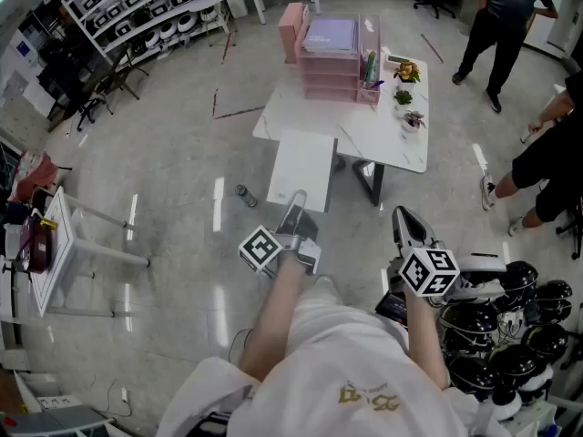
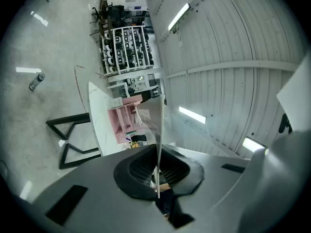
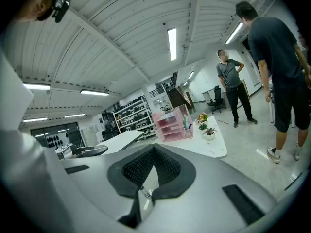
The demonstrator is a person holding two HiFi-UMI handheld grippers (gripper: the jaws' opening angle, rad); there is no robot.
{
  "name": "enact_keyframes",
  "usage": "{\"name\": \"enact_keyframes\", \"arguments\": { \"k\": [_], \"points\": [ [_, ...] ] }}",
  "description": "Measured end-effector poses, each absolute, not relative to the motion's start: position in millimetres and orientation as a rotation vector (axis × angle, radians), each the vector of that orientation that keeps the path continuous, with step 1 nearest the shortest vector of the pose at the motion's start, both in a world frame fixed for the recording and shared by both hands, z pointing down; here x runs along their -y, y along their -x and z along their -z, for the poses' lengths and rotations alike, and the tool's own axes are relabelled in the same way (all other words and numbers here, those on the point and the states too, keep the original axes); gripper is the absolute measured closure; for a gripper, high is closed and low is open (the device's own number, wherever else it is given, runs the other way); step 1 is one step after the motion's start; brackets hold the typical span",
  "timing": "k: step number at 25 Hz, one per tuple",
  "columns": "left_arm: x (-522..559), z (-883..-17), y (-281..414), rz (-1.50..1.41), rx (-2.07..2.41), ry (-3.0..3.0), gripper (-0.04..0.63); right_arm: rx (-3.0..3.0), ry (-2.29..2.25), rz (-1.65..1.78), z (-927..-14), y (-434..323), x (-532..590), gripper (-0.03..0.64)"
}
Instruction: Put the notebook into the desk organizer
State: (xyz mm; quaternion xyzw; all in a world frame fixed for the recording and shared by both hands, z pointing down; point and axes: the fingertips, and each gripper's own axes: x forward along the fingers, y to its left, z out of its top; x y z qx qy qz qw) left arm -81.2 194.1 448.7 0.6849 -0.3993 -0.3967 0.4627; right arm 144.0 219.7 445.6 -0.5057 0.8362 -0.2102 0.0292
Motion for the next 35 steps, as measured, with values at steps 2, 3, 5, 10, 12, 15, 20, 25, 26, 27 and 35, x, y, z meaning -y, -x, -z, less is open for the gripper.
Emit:
{"name": "enact_keyframes", "arguments": {
  "k": [2, 3, 5, 10, 12, 15, 20, 25, 26, 27, 35],
  "points": [
    [-192.5, -453.0, 84.4, 0.953, 1.01, -1.694, 0.568, -2.577, 1.563, 0.649, -445.9, -144.9, -219.4, 0.606],
    [-191.8, -453.7, 84.8, 0.95, 1.013, -1.697, 0.568, -2.575, 1.564, 0.649, -446.2, -145.4, -219.1, 0.606],
    [-190.6, -453.4, 83.9, 0.954, 1.005, -1.694, 0.568, -2.576, 1.565, 0.647, -447.1, -146.0, -218.1, 0.606],
    [-189.4, -454.6, 81.2, 0.97, 0.983, -1.673, 0.568, -2.572, 1.566, 0.652, -449.9, -148.9, -217.1, 0.606],
    [-186.2, -454.2, 80.2, 0.987, 0.969, -1.66, 0.568, -2.559, 1.56, 0.664, -450.2, -150.7, -214.0, 0.606],
    [-176.2, -458.9, 81.1, 0.976, 0.979, -1.654, 0.568, -2.545, 1.581, 0.674, -453.8, -155.0, -205.4, 0.606],
    [-140.8, -465.6, 78.9, 0.978, 0.964, -1.647, 0.568, -2.541, 1.616, 0.703, -467.4, -157.3, -173.2, 0.606],
    [-72.5, -480.7, 76.1, 0.96, 0.953, -1.656, 0.568, -2.55, 1.64, 0.713, -480.5, -156.8, -110.3, 0.606],
    [-55.9, -485.5, 75.6, 0.949, 0.957, -1.651, 0.568, -2.55, 1.649, 0.716, -482.5, -157.9, -94.4, 0.606],
    [-39.1, -490.1, 75.6, 0.938, 0.963, -1.641, 0.568, -2.55, 1.657, 0.719, -484.0, -158.6, -77.7, 0.606],
    [84.5, -499.3, 88.3, 0.892, 0.957, -1.611, 0.568, -2.542, 1.691, 0.761, -482.7, -141.2, 41.2, 0.606]
  ]
}}
